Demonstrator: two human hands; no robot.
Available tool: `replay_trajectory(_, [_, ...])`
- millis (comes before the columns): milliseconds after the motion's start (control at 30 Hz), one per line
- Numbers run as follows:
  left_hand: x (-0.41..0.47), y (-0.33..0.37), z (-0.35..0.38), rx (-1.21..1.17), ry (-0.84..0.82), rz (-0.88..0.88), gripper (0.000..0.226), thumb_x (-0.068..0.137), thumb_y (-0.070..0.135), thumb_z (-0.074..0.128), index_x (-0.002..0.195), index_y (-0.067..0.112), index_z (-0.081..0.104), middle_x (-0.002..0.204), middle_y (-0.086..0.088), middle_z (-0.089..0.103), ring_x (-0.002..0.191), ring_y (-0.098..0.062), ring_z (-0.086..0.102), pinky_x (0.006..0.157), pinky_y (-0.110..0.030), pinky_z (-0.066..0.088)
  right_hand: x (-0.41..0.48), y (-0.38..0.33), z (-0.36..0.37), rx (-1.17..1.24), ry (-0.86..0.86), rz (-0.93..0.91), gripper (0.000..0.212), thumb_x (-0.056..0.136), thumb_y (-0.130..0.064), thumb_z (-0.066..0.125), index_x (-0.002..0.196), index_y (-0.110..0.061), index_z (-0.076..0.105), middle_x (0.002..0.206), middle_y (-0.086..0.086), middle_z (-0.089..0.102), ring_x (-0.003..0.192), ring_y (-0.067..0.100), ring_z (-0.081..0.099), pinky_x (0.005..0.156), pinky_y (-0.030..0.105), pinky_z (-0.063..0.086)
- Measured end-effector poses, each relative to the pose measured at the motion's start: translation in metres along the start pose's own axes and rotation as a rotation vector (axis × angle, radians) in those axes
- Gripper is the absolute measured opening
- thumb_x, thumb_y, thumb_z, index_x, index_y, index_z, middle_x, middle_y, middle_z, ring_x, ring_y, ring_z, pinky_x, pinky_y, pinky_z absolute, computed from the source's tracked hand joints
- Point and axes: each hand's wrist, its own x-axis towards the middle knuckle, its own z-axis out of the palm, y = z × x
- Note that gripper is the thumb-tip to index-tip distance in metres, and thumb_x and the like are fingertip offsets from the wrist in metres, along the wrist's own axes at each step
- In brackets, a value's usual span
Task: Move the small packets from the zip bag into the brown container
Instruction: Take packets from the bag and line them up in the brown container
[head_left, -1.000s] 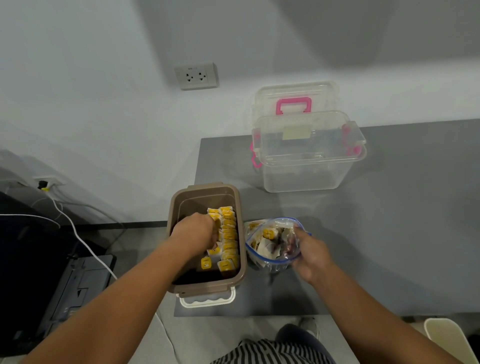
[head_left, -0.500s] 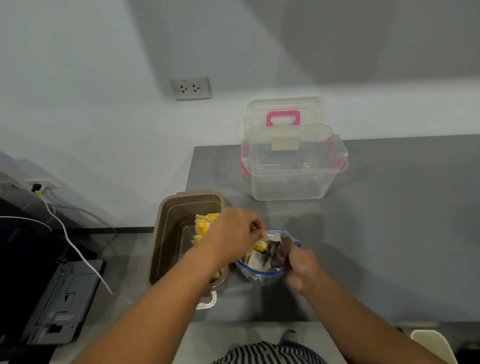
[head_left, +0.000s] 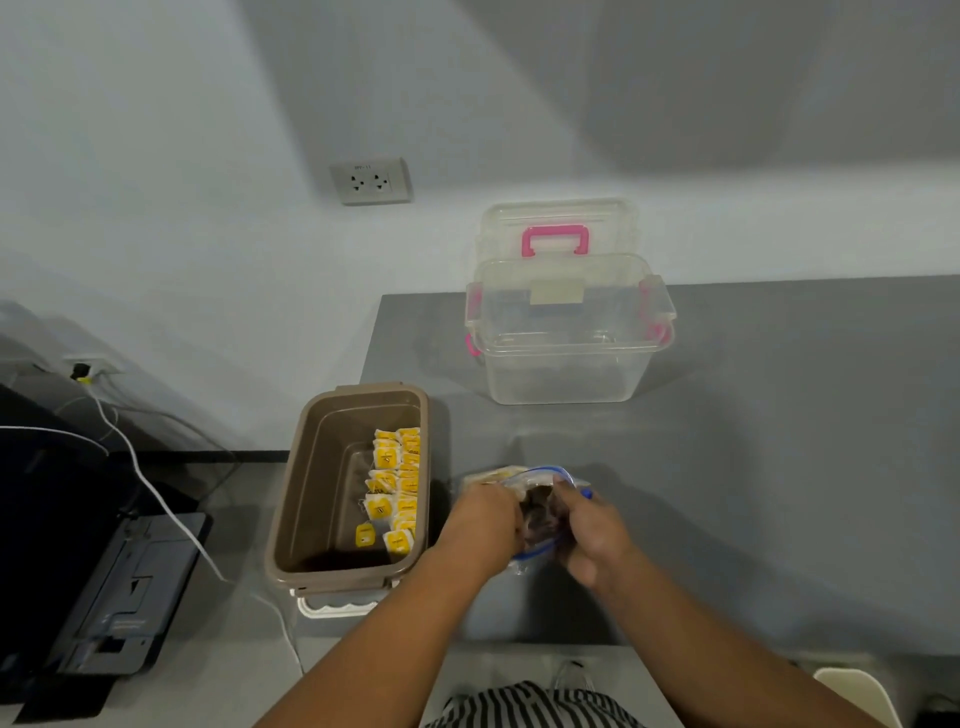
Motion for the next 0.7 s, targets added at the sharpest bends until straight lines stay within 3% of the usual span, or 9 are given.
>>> replay_trajectory(133, [0.005,0.005,-0.006,-0.079,-0.065,-0.056,0.037,0.096,0.031,0.06,0.129,0.014,0.065,0.131,-0.008,0.064,0.115,-0.025,0.061,0.097,-0.031,0.047,0.005,0.003,-0.004,-0.035,0.001,-0.003,0.026,0.098,-0.019,0.064,0.12,-0.005,0.064,0.105,0.019,0.076,0.099,0.038,0.073,0.089,0.056,0.058])
replay_trajectory(233, [0.006,0.002,-0.01,-0.108,-0.053,-0.139,0.037,0.096,0.028,0.061,0.13,0.013,0.064,0.124,-0.009,0.067,0.108,-0.027,0.065,0.096,-0.035,0.052,0.006,0.002,-0.005,-0.051,-0.001,-0.009,0.028,0.098,-0.02,0.064,0.122,-0.005,0.063,0.106,0.019,0.076,0.101,0.039,0.072,0.092,0.06,0.056])
replay_trajectory(367, [0.004,-0.002,-0.011,-0.212,0.129,-0.122,0.02,0.095,0.024,0.061,0.108,0.017,0.075,0.102,-0.005,0.073,0.091,-0.022,0.069,0.087,-0.034,0.057,0.005,-0.004,-0.002,-0.061,0.006,-0.006,0.022,0.1,-0.023,0.062,0.113,-0.006,0.063,0.102,0.019,0.075,0.094,0.037,0.072,0.078,0.048,0.06])
replay_trajectory(467, [0.004,-0.007,-0.013,-0.354,0.231,-0.13,0.013,0.095,0.026,0.064,0.101,0.019,0.074,0.094,-0.003,0.072,0.085,-0.019,0.068,0.083,-0.035,0.058,0.005,-0.007,0.001,-0.087,0.008,0.0,0.025,0.098,-0.028,0.063,0.114,-0.009,0.063,0.101,0.015,0.075,0.087,0.032,0.07,0.065,0.036,0.053])
replay_trajectory(700, [0.006,-0.011,-0.019,-0.368,0.199,-0.117,0.016,0.095,0.026,0.065,0.109,0.023,0.072,0.101,-0.003,0.072,0.092,-0.019,0.068,0.087,-0.035,0.058,0.01,-0.011,0.003,-0.011,-0.091,0.071,0.046,0.093,-0.031,0.065,0.132,-0.008,0.06,0.117,0.018,0.073,0.108,0.038,0.07,0.074,0.042,0.06])
